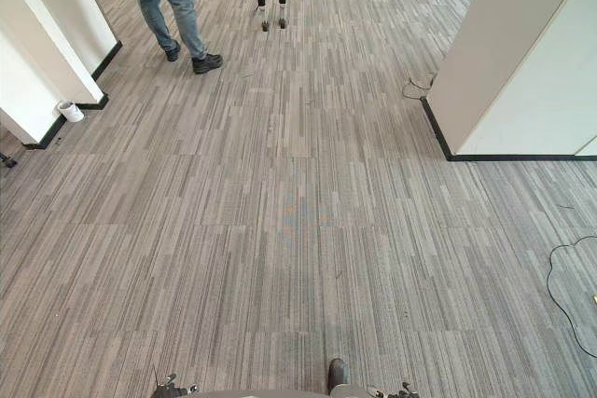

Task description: Organize washtable

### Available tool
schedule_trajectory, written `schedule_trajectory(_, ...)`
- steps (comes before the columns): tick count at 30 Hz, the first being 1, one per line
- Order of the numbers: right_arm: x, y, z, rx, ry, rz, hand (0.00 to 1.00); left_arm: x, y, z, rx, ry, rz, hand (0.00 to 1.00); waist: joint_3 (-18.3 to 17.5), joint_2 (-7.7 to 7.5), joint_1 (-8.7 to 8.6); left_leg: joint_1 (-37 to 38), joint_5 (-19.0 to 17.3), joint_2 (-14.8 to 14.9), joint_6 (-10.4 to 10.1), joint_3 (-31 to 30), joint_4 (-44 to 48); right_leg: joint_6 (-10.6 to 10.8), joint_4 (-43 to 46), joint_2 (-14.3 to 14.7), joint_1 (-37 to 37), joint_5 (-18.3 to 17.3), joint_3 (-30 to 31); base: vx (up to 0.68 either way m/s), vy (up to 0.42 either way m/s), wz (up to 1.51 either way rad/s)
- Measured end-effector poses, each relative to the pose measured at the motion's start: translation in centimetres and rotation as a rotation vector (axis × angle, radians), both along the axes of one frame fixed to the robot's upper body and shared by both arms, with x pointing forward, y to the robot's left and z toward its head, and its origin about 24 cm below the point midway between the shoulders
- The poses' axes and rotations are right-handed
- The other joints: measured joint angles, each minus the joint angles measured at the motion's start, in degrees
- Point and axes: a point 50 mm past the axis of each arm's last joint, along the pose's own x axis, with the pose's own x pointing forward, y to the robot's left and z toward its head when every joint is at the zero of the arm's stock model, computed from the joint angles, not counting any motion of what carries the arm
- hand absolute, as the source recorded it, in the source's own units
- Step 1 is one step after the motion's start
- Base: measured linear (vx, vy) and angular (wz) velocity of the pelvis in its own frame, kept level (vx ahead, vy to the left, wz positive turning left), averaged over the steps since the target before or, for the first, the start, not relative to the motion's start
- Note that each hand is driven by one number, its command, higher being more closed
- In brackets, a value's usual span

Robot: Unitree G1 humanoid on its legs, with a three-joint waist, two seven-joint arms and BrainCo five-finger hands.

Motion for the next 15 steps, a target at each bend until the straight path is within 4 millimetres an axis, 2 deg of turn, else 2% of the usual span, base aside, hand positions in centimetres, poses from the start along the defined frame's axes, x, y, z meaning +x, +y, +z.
schedule_trajectory(3,0.0,0.0,0.0,0.003,-0.002,-0.015,0.0,0.0,0.0,0.0,-0.002,-0.001,0.014,0.0,0.06,0.02,0.08,-0.16,0.0,0.19,-0.01,-0.03,0.27,-0.1,1.28,0.08,-0.56,-0.53,-0.03,-0.04,-0.025,0.02)
schedule_trajectory(5,0.1,-0.1,0.0,0.005,-0.01,-0.031,0.0,0.0,0.0,0.0,-0.002,-0.004,0.023,0.0,0.5,0.16,-0.07,-0.57,-0.05,0.77,-0.1,-0.85,0.66,-0.74,6.93,0.21,-3.23,-3.89,-0.18,-0.07,-0.06,0.12)
schedule_trajectory(8,0.1,-0.1,0.1,0.005,-0.017,-0.05,0.0,0.4,0.5,0.3,0.007,-0.033,0.072,0.0,1.35,-0.09,-0.06,-2.72,-2.97,2.84,-1.77,-2.58,5.33,-2.22,14.76,1.19,-5.72,-9.1,-1.58,-0.04,-0.13,0.3)
schedule_trajectory(9,0.2,0.1,0.1,0.007,-0.025,-0.045,0.0,0.0,0.8,0.3,0.01,-0.038,0.121,0.0,1.44,-0.55,0.55,-3.92,-4.78,4.21,-3.09,-2.32,10.5,-2.47,18.85,1.99,-5.96,-12.05,-1.42,0.05,-0.2,0.39)
schedule_trajectory(10,0.7,0.8,0.1,0.023,-0.048,-0.042,0.0,0.4,1.4,0.5,0.016,-0.062,0.165,0.0,2.49,-1.63,0.41,-9.67,-5.48,5.04,-3.16,-0.82,23.7,-3.23,22.13,1.9,-6.14,-15.56,-2.25,0.06,-0.217,0.47)
schedule_trajectory(11,0.7,0.9,0.1,0.023,-0.047,-0.034,0.0,0.7,1.4,0.7,0.02,-0.076,0.17,0.0,2.75,-1.8,0.24,-12.99,-4.29,5.71,-2.05,0.03,30.83,-3.73,22.96,1.93,-5.98,-16.49,-2.8,-0.01,-0.226,0.52)
schedule_trajectory(12,0.7,0.9,0.2,0.02,-0.046,-0.018,0.0,1.1,1.3,0.8,0.018,-0.097,0.18,0.0,3.5,-2.08,0.84,-18.39,0.26,7.55,-1.09,1.37,41.44,-4.72,23.32,1.97,-4.65,-17.43,-3.27,0.04,-0.212,0.24)
schedule_trajectory(13,1.1,0.7,0.3,0.012,-0.06,-0.004,0.0,1.1,1.3,0.9,0.018,-0.109,0.191,0.0,4.1,-2.09,1.92,-21.24,0.12,9.05,-1.75,2.34,46.22,-5.31,23.13,1.95,-3.29,-18.18,-3.3,0.04,-0.19,0.13)
schedule_trajectory(15,1.7,0.2,0.5,-0.003,-0.077,0.017,0.0,1.3,0.8,0.9,0.004,-0.115,0.196,0.0,4.55,-1.06,2.75,-25.03,-0.39,9.8,-2.19,4.63,45.04,-5.58,21.84,1.96,-1.81,-18.5,-3.46,0.09,-0.122,0.05)
